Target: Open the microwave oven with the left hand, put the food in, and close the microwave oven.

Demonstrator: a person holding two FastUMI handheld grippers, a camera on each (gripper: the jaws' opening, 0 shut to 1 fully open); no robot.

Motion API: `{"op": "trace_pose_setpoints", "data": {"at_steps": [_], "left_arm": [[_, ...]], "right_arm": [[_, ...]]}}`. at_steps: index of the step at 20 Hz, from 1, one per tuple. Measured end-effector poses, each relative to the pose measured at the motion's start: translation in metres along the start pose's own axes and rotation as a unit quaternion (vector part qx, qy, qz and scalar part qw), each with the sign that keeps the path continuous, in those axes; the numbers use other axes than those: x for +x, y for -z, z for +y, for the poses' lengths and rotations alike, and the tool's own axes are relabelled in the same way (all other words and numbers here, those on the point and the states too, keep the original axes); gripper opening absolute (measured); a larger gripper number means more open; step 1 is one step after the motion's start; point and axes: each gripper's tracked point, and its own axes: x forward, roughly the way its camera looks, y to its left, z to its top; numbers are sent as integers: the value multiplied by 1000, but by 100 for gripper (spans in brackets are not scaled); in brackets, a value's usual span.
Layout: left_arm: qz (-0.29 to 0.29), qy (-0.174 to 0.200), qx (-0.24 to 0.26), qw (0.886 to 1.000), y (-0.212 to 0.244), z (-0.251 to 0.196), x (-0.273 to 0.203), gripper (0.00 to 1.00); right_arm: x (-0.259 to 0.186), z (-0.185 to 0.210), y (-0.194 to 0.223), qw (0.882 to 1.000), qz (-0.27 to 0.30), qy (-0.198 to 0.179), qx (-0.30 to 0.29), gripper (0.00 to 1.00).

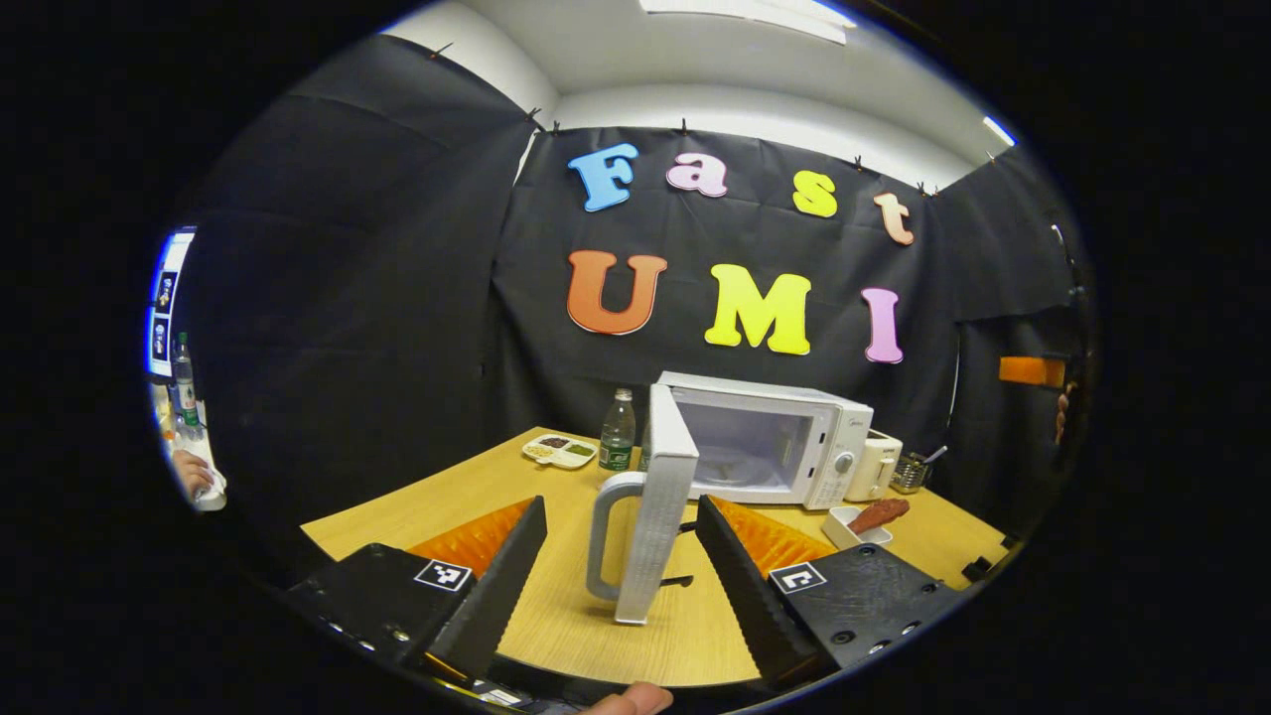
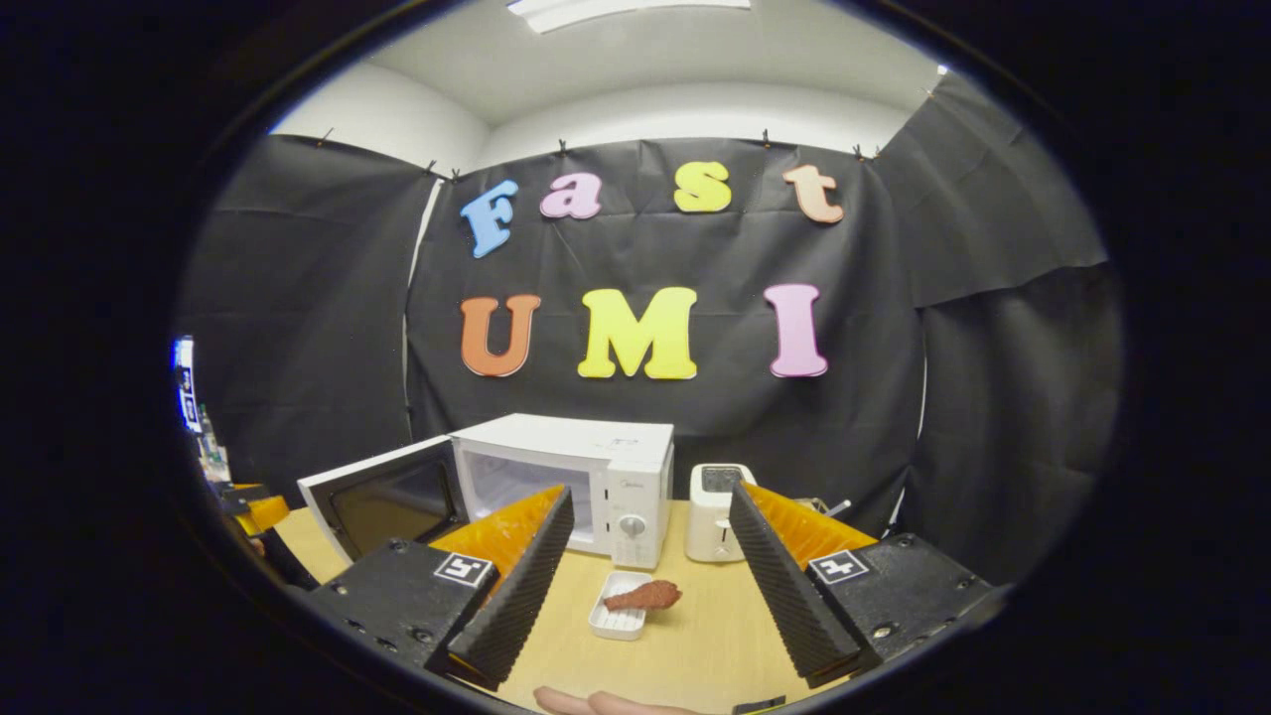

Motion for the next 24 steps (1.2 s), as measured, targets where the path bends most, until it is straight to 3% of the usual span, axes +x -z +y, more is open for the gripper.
{"op": "trace_pose_setpoints", "data": {"at_steps": [4,5,11,12,13,14,16,20,24], "left_arm": [[-2,11,31,999,-29,-23,11,94],[-4,13,41,999,-37,-29,16,94],[-26,36,60,997,-81,-85,48,93],[-30,36,64,997,-89,-91,53,93],[-35,37,67,996,-94,-98,58,94],[-38,38,68,996,-100,-105,62,94],[-38,50,69,996,-106,-121,69,94],[-52,73,69,994,-120,-150,77,94],[-43,91,83,991,-113,-169,79,93]], "right_arm": [[25,-14,11,1000,22,-6,0,90],[33,-19,13,1000,29,-6,0,100],[79,-47,37,997,75,-8,13,100],[86,-50,44,996,90,-11,21,90],[94,-54,51,994,106,-16,30,90],[100,-56,59,992,121,-22,40,100],[112,-62,75,986,151,-33,58,100],[129,-65,123,966,227,-63,103,99],[137,-53,177,928,307,-109,180,98]]}}
